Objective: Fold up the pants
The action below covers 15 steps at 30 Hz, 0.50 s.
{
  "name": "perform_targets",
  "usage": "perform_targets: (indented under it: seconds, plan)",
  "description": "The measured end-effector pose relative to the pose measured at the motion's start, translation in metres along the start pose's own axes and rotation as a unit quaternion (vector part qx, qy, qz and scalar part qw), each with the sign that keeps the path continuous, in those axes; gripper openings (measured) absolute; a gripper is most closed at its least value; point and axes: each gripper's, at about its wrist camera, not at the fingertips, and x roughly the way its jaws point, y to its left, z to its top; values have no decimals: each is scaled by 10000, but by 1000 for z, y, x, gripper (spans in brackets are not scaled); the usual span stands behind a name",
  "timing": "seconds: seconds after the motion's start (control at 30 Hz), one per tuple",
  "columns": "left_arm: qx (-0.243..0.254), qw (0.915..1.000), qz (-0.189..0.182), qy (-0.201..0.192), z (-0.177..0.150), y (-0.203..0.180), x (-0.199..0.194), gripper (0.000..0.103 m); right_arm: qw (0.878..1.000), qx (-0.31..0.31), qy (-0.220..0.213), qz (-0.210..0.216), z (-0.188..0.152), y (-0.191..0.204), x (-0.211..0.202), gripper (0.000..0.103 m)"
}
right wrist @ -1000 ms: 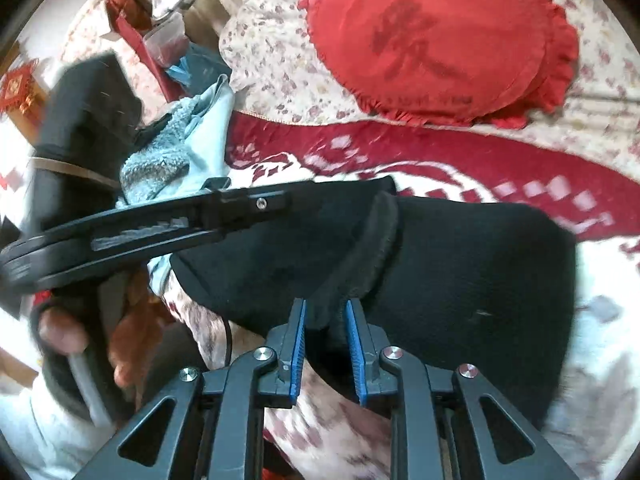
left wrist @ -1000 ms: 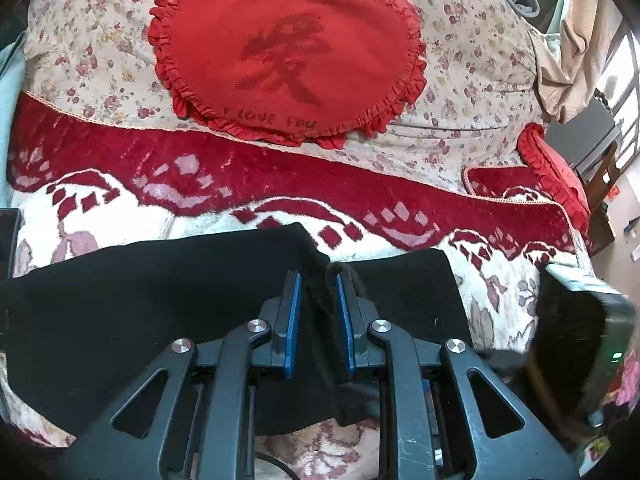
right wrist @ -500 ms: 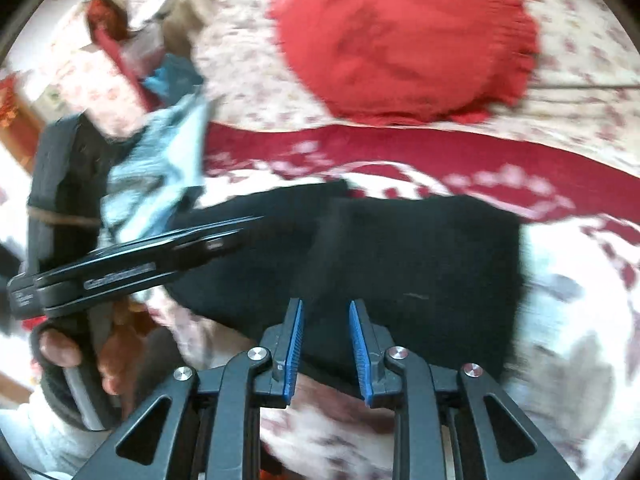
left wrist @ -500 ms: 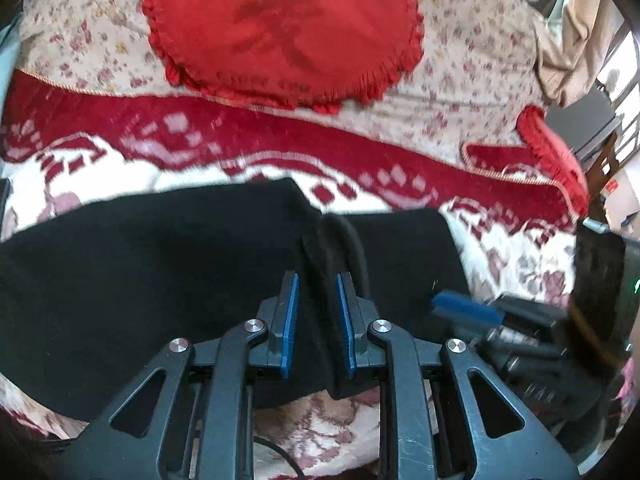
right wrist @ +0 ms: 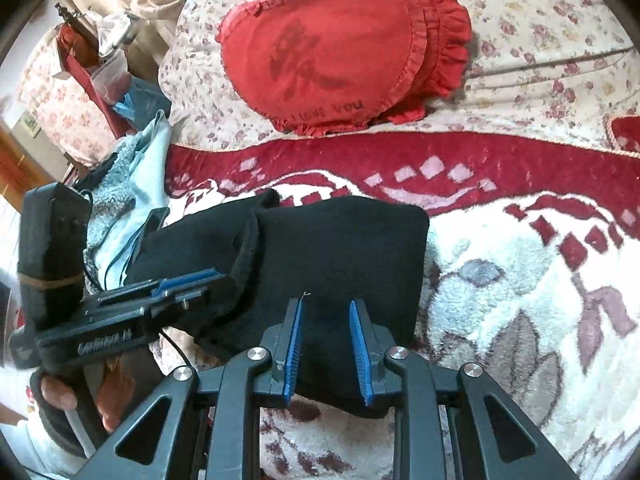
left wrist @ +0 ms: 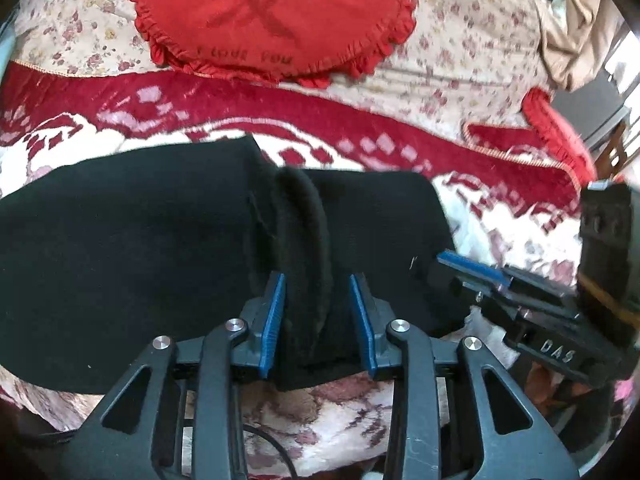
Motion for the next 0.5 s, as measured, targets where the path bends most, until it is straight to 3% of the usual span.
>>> perform_targets:
  seconds: [0.3, 0.5]
  plan:
    - [-50, 9990, 413, -166, -5, 0, 1, 31, 9997, 128, 40, 180, 0, -6, 7, 22]
    - [-137, 9992, 380, -62, -10, 2, 3, 31, 9997, 124, 45, 189, 0, -8, 5, 22]
